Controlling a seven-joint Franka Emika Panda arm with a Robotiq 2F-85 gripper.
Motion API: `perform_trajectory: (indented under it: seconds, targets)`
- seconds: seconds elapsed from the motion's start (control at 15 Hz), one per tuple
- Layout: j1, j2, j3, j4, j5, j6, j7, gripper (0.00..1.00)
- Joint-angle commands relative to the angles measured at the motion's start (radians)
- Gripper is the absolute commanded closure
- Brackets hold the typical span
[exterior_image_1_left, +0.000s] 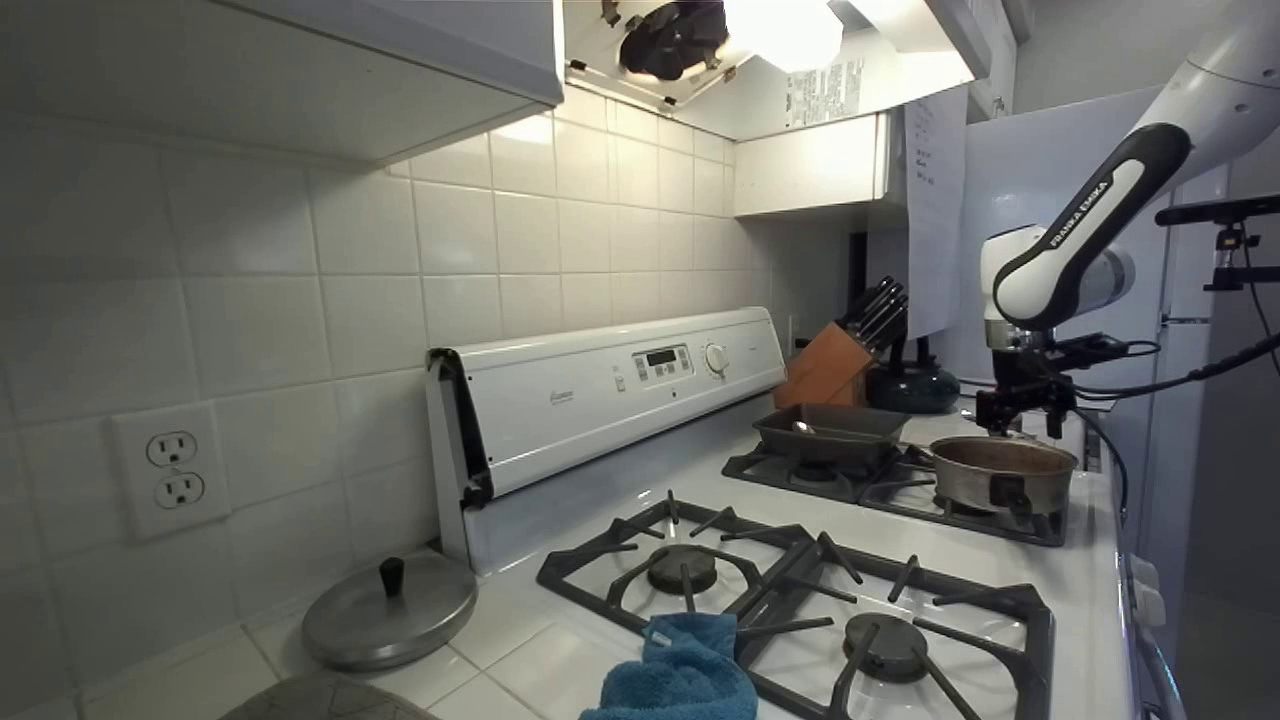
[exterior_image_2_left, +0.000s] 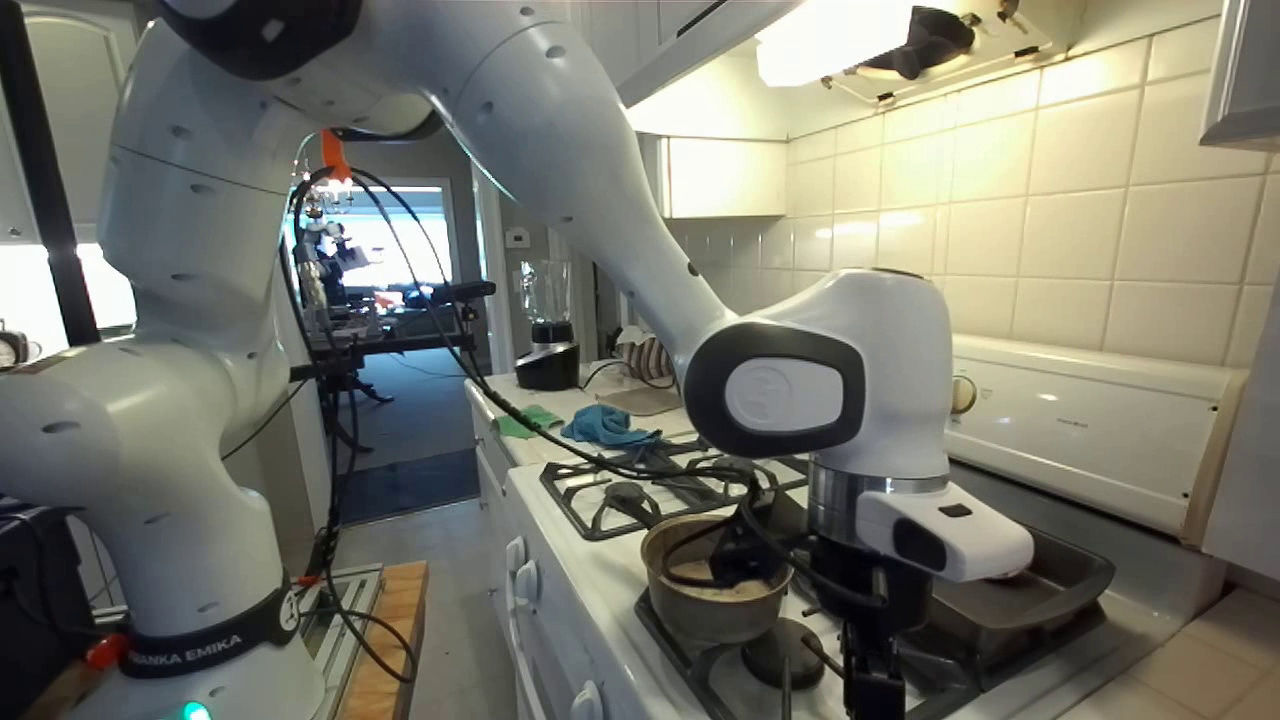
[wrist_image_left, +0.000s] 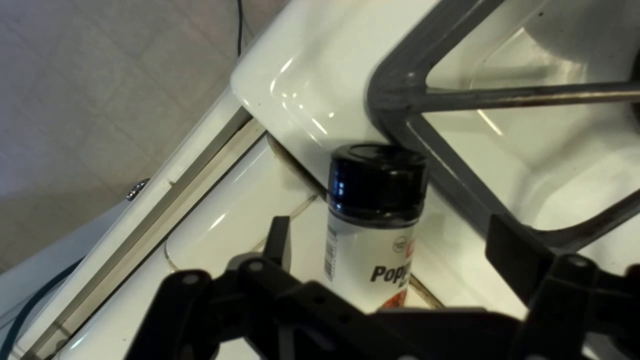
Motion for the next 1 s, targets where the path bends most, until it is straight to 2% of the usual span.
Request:
perform_trajectory:
  seconds: [0.0,0.47,0.53,0.6,0.93]
  targets:
    - [0.011,-0.021,-0.005,-0.04,-0.031,0.01,0.014,0.0]
    - [0.009,-0.02,-0.004,-0.067,-0.023,0.012,0.011,0.0]
    - [0.009,-0.019,-0.006,-0.067,-0.023,0.014,0.014,0.25]
    - [0.009,-0.019,-0.006,-0.068,-0.024,0.015,0.014,0.26]
    - [0.013,-0.019,-0.016,-0.07,-0.037,0.024,0.026,0.62]
